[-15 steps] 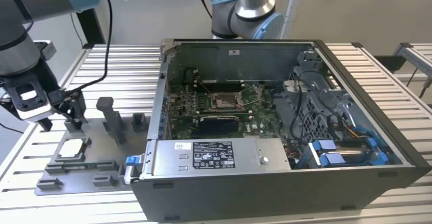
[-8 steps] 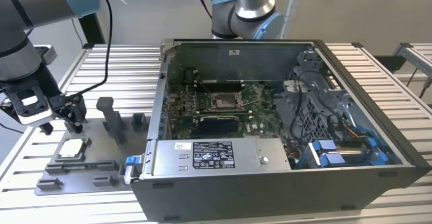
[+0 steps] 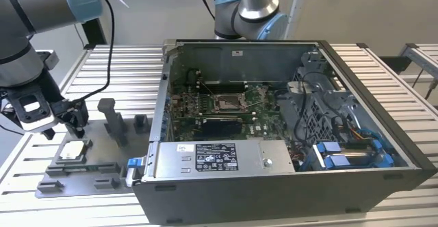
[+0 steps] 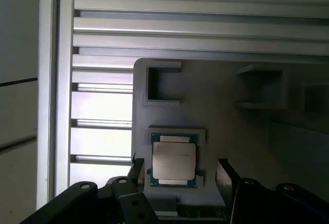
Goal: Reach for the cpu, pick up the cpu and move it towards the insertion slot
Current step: 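Pick up the cpu and move it towards the insertion slot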
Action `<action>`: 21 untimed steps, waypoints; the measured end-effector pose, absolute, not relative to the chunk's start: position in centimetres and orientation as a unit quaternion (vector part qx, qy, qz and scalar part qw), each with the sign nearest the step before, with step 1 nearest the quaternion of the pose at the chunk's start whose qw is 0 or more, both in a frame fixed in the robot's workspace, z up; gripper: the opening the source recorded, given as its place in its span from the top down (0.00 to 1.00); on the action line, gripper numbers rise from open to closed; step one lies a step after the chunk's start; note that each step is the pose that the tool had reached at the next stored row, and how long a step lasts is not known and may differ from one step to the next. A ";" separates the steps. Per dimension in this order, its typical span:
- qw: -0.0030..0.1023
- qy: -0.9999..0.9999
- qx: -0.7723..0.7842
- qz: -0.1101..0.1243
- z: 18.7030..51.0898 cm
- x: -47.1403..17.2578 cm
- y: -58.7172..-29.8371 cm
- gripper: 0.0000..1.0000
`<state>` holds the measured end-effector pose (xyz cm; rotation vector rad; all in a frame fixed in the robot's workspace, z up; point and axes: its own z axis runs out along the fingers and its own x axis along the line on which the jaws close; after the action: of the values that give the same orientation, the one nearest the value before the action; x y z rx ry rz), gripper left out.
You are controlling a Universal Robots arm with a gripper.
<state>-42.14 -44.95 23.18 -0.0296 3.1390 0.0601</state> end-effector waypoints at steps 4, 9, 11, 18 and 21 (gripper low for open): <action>0.001 1.000 -0.010 0.019 22.9 -42.2 -45.1 0.00; 0.001 1.000 -0.010 0.020 22.4 -42.3 -45.3 0.00; 0.001 1.000 -0.010 0.020 22.2 -42.3 -45.3 0.00; 0.001 1.000 -0.010 0.020 21.6 -42.5 -45.3 0.00; 0.001 1.000 -0.010 0.020 21.4 -42.5 -45.3 0.00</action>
<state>-42.54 -45.33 21.42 -0.0319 3.1389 0.0617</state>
